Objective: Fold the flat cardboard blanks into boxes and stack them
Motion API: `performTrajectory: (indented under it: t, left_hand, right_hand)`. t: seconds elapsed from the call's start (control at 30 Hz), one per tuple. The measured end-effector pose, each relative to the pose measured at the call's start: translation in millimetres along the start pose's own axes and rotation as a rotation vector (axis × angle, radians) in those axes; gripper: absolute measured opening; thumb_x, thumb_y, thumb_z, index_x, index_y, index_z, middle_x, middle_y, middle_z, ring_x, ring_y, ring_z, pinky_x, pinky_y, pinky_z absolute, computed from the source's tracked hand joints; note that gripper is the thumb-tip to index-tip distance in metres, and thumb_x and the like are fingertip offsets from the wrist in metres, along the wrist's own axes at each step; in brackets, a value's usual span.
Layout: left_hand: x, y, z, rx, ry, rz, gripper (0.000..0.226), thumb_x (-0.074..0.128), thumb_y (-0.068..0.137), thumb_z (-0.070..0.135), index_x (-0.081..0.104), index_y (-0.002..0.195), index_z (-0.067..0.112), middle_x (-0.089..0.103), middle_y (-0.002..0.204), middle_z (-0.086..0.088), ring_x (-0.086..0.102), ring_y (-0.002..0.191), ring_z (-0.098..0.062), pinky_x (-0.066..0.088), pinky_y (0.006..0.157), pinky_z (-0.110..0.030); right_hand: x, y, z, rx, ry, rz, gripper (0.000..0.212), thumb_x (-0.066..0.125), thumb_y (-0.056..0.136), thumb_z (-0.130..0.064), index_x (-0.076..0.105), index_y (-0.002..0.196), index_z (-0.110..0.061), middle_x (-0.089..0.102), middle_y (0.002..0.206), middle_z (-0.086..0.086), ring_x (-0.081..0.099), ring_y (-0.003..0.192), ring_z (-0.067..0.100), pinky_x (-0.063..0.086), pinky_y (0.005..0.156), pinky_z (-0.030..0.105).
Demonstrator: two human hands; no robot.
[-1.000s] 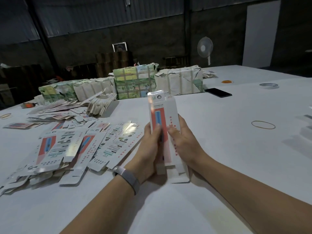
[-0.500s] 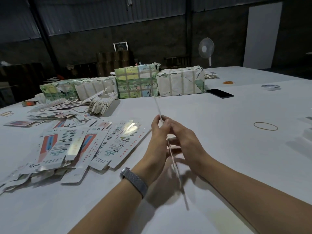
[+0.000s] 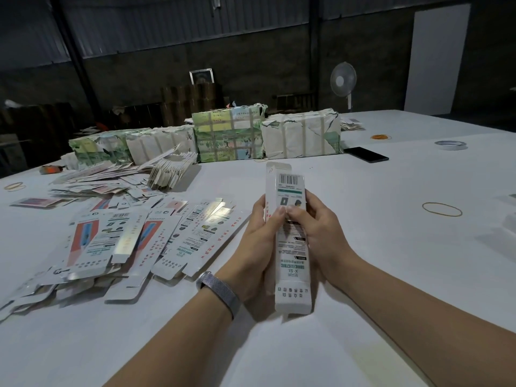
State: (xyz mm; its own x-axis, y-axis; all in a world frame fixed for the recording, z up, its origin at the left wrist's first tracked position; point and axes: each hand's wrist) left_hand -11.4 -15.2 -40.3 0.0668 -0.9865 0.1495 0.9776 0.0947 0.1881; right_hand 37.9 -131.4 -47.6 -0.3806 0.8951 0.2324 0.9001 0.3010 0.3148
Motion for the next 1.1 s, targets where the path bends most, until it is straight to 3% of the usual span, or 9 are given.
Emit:
performTrajectory:
  t: [0.2,0.3,0.4,0.5,0.6,0.73,0.87,0.97,1.1]
  left_hand:
    - [-1,3,3,0.001,0.04,-0.001,0.03,0.048,0.106,0.023,0.052,0.135,0.02,0.071,0.12,-0.013,0.072,0.1,-0.028,0.06,0.083,-0.042]
    - [-1,1,1,0.022,0.12,-0.008,0.026,0.047,0.106,0.031,0.051,0.132,0.026,0.076,0.102,-0.003,0.075,0.087,-0.019,0.06,0.068,-0.029]
    - [-3,1,-4,0.083,0.296,0.019,0.025,0.044,0.105,0.044,0.049,0.128,0.033,0.076,0.094,0.01,0.075,0.082,-0.012,0.057,0.064,-0.022]
    - [-4,3,-3,0.098,0.331,0.097,0.035,0.044,0.099,0.055,0.051,0.123,0.031,0.076,0.093,0.012,0.076,0.081,-0.013,0.06,0.066,-0.03]
    - [-7,6,-3,0.129,0.235,0.17,0.028,0.046,0.104,0.044,0.049,0.127,0.028,0.077,0.096,0.014,0.076,0.085,-0.013,0.061,0.07,-0.034]
    - [-8,6,-2,0.153,0.17,0.149,0.053,0.049,0.105,0.035,0.023,0.151,0.034,0.078,0.096,0.013,0.076,0.088,-0.016,0.062,0.076,-0.039]
    - [-10,6,-1,0.188,0.162,0.118,0.036,0.05,0.105,0.029,0.036,0.137,0.038,0.079,0.098,0.0,0.076,0.084,-0.026,0.062,0.072,-0.043]
    - [-12,6,-1,0.159,0.149,0.097,0.029,0.051,0.105,0.028,0.041,0.125,0.048,0.079,0.097,0.001,0.076,0.081,-0.026,0.062,0.068,-0.039]
    - [-15,9,-1,0.108,0.123,0.067,0.033,0.05,0.106,0.024,0.04,0.136,0.033,0.079,0.096,0.0,0.075,0.074,-0.022,0.058,0.059,-0.032]
  right_hand:
    - [0,0,1,-0.053,-0.014,0.009,0.027,0.058,0.098,-0.017,0.069,0.114,-0.036,0.076,0.104,0.0,0.074,0.091,0.02,0.059,0.07,0.028]
    - [0,-1,0,-0.086,-0.086,0.009,0.032,0.058,0.094,-0.027,0.065,0.124,-0.039,0.076,0.104,0.001,0.074,0.092,0.024,0.061,0.072,0.034]
    - [-2,0,-3,-0.133,-0.182,-0.024,0.037,0.056,0.094,-0.03,0.059,0.127,-0.045,0.076,0.103,-0.003,0.075,0.088,0.022,0.061,0.071,0.035]
    - [-1,-3,-5,-0.145,-0.218,-0.076,0.04,0.055,0.098,-0.023,0.055,0.131,-0.046,0.076,0.103,-0.004,0.075,0.085,0.022,0.061,0.069,0.034]
    - [4,-6,-5,-0.14,-0.212,-0.121,0.042,0.054,0.1,-0.02,0.054,0.13,-0.05,0.076,0.101,0.0,0.074,0.082,0.026,0.061,0.067,0.035]
    - [6,-8,-7,-0.132,-0.182,-0.119,0.041,0.052,0.102,-0.014,0.052,0.126,-0.047,0.076,0.097,0.001,0.074,0.076,0.021,0.058,0.061,0.028]
    - [7,-8,-4,-0.101,-0.159,-0.12,0.039,0.05,0.103,-0.012,0.054,0.12,-0.047,0.076,0.097,0.003,0.073,0.074,0.02,0.057,0.06,0.028]
    - [6,-8,-2,-0.06,-0.121,-0.115,0.037,0.05,0.103,-0.013,0.054,0.122,-0.044,0.076,0.095,0.005,0.073,0.074,0.02,0.057,0.061,0.029]
    - [4,-6,0,0.005,-0.091,-0.102,0.038,0.052,0.102,-0.015,0.047,0.137,-0.03,0.077,0.097,0.005,0.074,0.077,0.022,0.057,0.061,0.029]
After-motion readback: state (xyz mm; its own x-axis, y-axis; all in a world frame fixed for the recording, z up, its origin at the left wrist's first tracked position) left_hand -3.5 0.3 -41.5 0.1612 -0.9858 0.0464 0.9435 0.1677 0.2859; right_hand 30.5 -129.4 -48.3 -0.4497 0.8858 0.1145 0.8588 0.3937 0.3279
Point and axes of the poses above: each hand's wrist, its own y-axis towards the middle knuckle, its own x-axis out of the palm, z = x × y
